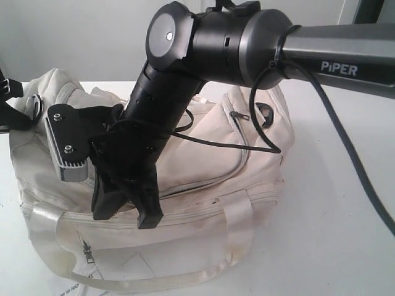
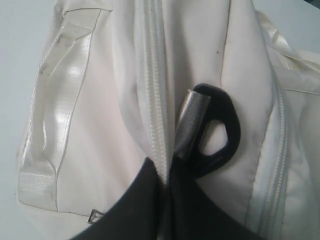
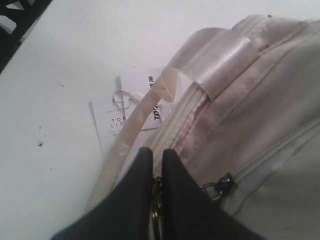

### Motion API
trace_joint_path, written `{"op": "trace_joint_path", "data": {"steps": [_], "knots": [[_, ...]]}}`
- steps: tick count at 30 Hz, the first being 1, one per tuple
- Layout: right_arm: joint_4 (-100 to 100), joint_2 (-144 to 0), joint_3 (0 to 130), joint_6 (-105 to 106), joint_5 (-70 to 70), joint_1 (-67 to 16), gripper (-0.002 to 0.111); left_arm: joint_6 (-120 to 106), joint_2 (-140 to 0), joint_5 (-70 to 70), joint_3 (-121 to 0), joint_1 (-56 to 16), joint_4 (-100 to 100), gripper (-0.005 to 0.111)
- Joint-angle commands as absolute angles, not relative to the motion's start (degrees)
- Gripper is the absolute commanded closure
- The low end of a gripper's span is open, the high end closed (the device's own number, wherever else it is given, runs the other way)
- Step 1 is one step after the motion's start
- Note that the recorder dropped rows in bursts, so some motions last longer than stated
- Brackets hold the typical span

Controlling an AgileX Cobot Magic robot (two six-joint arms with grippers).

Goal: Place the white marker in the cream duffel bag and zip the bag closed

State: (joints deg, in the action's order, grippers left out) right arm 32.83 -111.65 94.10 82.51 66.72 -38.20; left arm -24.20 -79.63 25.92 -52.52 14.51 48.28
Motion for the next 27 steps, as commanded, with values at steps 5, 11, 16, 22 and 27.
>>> {"op": "trace_joint_path", "data": {"steps": [5, 11, 16, 22, 27], "knots": [[31.0, -109.8, 93.6, 81.8, 70.0, -38.2, 0.108, -24.4, -79.4, 21.5, -52.8, 15.3, 49.1, 0.107], [30.5, -106.1, 93.6, 82.2, 70.0, -38.2, 0.108, -24.4, -79.4, 22.1, -52.8, 15.3, 49.0, 0.089], [26.4, -105.2, 93.6, 82.2, 70.0, -38.2, 0.108, -24.4, -79.1, 22.9, -52.8, 15.3, 48.8, 0.05], [25.9, -105.1, 93.6, 82.2, 66.3, -38.2, 0.108, -34.4, -75.0, 24.6, -55.9, 15.3, 48.6, 0.033], [26.0, -103.9, 94.1, 82.2, 59.0, -38.2, 0.108, -58.5, -71.5, 41.8, -58.0, 15.3, 49.3, 0.043]]}}
